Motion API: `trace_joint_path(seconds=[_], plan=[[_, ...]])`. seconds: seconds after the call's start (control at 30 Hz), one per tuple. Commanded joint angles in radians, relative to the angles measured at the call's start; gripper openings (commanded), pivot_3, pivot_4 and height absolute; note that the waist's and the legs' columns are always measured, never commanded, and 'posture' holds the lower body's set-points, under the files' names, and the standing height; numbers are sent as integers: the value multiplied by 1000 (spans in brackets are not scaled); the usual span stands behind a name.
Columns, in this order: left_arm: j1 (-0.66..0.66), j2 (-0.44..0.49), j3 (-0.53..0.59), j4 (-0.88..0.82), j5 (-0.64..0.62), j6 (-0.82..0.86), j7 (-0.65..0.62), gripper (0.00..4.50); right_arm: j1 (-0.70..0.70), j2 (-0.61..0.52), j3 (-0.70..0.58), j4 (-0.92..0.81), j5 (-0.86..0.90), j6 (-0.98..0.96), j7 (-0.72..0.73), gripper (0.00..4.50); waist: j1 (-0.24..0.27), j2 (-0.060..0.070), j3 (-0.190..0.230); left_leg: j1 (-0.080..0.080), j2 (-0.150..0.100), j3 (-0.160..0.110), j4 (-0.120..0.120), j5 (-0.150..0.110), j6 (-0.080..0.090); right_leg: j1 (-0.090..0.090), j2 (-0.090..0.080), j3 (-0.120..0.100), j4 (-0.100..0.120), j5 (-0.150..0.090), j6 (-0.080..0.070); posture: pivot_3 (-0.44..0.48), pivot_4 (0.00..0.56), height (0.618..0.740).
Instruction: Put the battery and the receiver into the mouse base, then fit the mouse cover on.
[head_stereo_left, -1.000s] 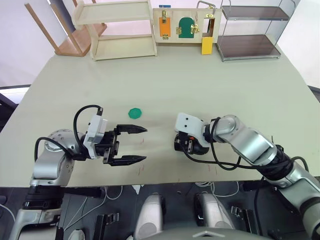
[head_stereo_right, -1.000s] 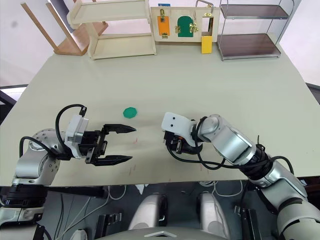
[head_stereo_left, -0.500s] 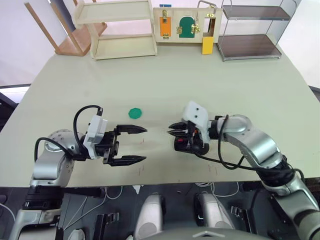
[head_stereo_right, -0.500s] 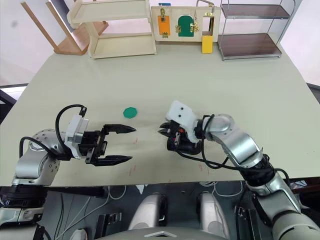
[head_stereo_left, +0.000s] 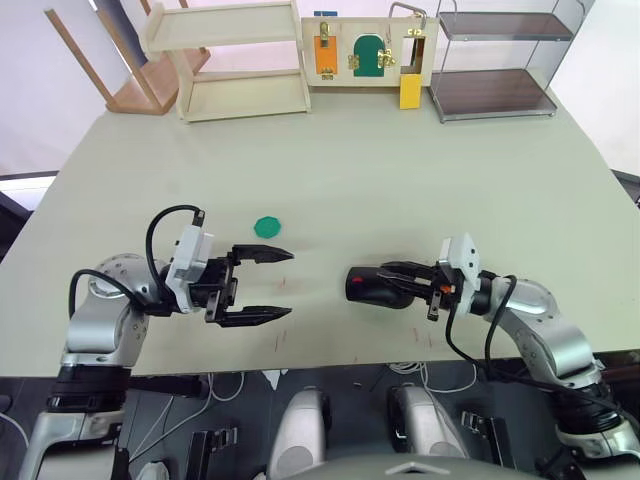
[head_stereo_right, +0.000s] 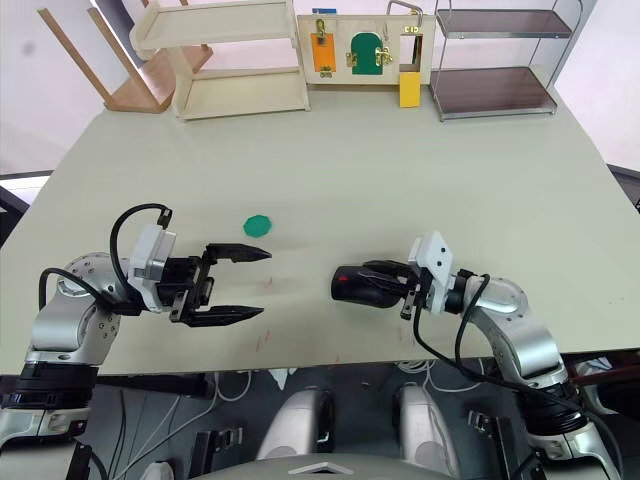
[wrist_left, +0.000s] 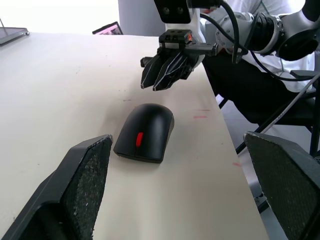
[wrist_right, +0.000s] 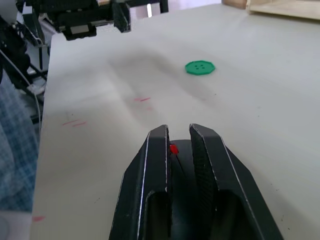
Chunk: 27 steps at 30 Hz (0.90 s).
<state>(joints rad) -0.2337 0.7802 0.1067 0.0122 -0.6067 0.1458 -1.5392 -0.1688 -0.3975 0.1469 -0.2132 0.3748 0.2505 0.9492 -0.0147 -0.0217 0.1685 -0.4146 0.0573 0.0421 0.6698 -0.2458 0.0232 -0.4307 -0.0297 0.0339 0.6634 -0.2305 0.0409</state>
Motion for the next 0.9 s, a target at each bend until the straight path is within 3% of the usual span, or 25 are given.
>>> trace_joint_path(seconds=[0.03,0.3,0.47,0.67,0.9], plan=[[-10,10,7,-9,-2,-13,-28,4500,30,16,5,56,-10,-99,24,706,2,0,0,0,0,0,0,0,0,0,0,0,0,0,0,0,150,740],[7,25,17,-30,-11,-1,-26,4500,78,62,45,271,-75,-247,34,706,-1,-1,-1,1,0,1,0,0,0,1,0,1,0,0,0,0,150,740],[10,28,16,-32,-11,2,-20,4500,77,54,54,319,-93,-293,37,706,-1,-5,-4,4,1,1,0,0,0,4,0,1,0,-1,-1,0,150,740],[27,14,36,-37,-18,26,42,4500,62,13,-11,236,-45,-277,27,706,0,-5,-5,5,1,1,0,0,0,5,0,1,0,-1,-1,0,150,740],[119,14,93,-69,-24,91,158,4500,154,-80,-121,86,16,-233,2,706,2,-5,-4,3,0,1,0,0,0,3,-1,1,0,0,-1,0,150,740]])
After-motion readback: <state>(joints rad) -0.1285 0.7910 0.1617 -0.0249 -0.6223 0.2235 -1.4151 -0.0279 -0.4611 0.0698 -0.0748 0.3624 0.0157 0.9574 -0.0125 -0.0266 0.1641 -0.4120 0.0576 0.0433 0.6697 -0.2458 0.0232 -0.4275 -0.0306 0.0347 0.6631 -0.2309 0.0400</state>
